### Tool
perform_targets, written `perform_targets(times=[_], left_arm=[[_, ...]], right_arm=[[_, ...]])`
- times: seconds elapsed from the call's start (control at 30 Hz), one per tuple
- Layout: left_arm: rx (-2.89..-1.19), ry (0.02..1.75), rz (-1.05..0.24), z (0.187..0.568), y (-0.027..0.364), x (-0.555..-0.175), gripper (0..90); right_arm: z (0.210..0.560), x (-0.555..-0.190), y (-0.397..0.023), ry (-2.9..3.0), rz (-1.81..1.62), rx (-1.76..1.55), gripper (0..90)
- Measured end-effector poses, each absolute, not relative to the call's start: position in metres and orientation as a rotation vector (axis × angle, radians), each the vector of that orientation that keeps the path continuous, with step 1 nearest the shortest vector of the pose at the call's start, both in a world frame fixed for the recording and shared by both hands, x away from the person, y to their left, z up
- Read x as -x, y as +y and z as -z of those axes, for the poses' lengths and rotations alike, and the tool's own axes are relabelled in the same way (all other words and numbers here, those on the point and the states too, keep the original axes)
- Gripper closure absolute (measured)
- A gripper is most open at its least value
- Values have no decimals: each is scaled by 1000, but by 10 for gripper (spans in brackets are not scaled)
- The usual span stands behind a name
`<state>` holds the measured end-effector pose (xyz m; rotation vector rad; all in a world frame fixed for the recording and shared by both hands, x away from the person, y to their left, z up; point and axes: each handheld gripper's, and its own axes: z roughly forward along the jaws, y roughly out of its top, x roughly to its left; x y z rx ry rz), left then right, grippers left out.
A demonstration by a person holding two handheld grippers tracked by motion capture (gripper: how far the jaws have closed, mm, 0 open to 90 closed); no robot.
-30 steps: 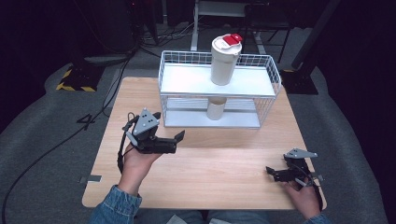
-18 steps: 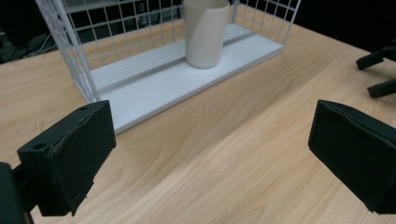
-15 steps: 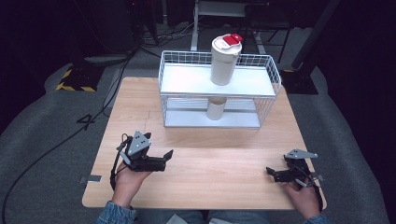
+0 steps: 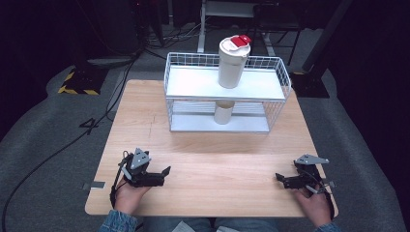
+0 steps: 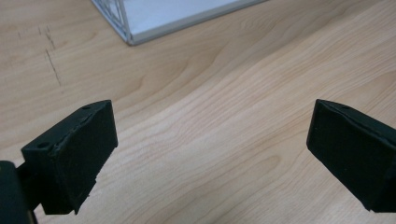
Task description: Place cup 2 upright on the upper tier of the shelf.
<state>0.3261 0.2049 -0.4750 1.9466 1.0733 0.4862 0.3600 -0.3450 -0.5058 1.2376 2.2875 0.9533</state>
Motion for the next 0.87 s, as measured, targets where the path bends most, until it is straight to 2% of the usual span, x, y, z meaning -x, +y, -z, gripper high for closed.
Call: perform_targets(times=[0.43,0.57,0.87], left_arm=[[-2121,1146,-467,501,203,-338,20],[-2135,1194,-423,505,202,-341,17],[-2136,1219,-427,506,200,-342,0]], right_arm=[[506,-360,-345,2285,-954,-1238,8],[506,-360,-345,2285,-953,-1238,9],[506,-360,-345,2287,-952,-1239,7]])
